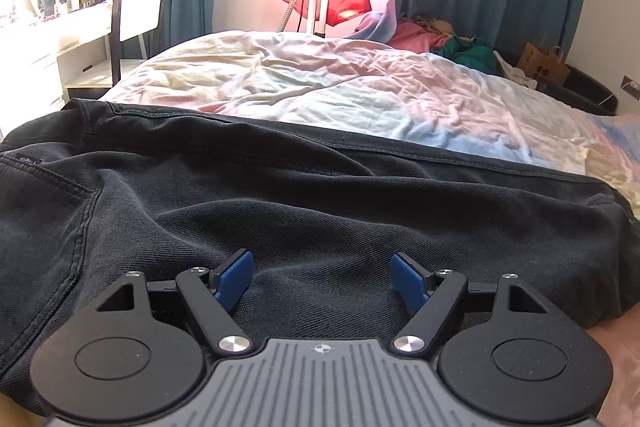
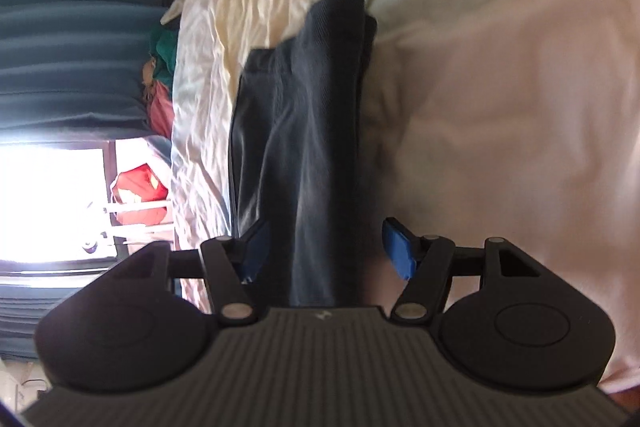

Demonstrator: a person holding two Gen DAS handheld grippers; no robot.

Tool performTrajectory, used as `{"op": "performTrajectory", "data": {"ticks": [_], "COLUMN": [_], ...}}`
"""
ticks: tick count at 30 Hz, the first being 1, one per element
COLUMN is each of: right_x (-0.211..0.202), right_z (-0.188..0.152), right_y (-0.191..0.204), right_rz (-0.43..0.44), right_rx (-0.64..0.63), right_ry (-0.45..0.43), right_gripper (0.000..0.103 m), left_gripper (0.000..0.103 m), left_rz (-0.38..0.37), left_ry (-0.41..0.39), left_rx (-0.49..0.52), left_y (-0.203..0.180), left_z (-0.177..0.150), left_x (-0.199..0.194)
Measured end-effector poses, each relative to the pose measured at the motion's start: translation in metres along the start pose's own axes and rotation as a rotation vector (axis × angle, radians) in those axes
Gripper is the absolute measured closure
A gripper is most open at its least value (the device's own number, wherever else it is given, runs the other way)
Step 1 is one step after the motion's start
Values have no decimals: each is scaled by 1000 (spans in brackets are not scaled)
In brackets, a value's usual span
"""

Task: Fold clothes

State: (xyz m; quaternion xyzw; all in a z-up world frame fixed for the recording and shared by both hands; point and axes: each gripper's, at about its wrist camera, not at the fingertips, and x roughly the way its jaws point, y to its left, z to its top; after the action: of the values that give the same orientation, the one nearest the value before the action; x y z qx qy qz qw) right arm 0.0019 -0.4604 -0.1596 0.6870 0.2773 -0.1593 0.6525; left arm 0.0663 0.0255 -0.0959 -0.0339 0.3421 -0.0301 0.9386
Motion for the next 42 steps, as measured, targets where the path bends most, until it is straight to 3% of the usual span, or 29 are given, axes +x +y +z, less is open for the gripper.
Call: {"op": "performTrajectory", "data": {"ticks": [2, 4, 7, 16, 18, 23, 26, 29, 31, 32, 36, 40, 42], "right_x": [13, 23, 34, 58, 49, 29, 27, 32, 37, 41, 42, 52, 51], "right_z": [-5, -8, -12, 6, 5, -16, -22, -16, -13, -15, -34, -33, -30], "right_y": [-7, -8, -4, 2, 13, 43, 44, 22, 10, 9, 18, 29, 32], "right_rz": [9, 1, -13, 192, 275, 432, 377, 279, 156, 102, 37, 63, 197], "right_rx": [42, 47, 26, 29, -32, -213, -237, -102, -38, -47, -142, -211, -210], "right_ry": [90, 115, 85, 25, -27, -53, -68, -46, -31, -28, -31, -19, -9], "right_gripper": [38, 38, 38, 37, 37, 37, 37, 38, 39, 41, 41, 37, 37], "left_gripper": [25, 25, 25, 25, 25, 25, 25, 25, 25, 25, 25, 25, 25], "left_rz": [-2, -3, -4, -11, -13, -11, -11, -11, -13, -16, -20, -15, -13], "left_ry": [1, 1, 2, -4, -6, -5, -6, -7, -8, -9, -9, -9, -9], "left_rx": [-8, -14, -20, -22, -27, -28, -26, -26, -31, -34, -39, -31, -28], "left_y": [0, 0, 1, 3, 3, 4, 4, 4, 5, 5, 7, 5, 5], "left_z": [0, 1, 1, 0, 1, 1, 1, 1, 2, 2, 2, 1, 1], "left_x": [-1, -2, -2, -3, -3, -2, -3, -3, -3, -3, -4, -3, -3]}}
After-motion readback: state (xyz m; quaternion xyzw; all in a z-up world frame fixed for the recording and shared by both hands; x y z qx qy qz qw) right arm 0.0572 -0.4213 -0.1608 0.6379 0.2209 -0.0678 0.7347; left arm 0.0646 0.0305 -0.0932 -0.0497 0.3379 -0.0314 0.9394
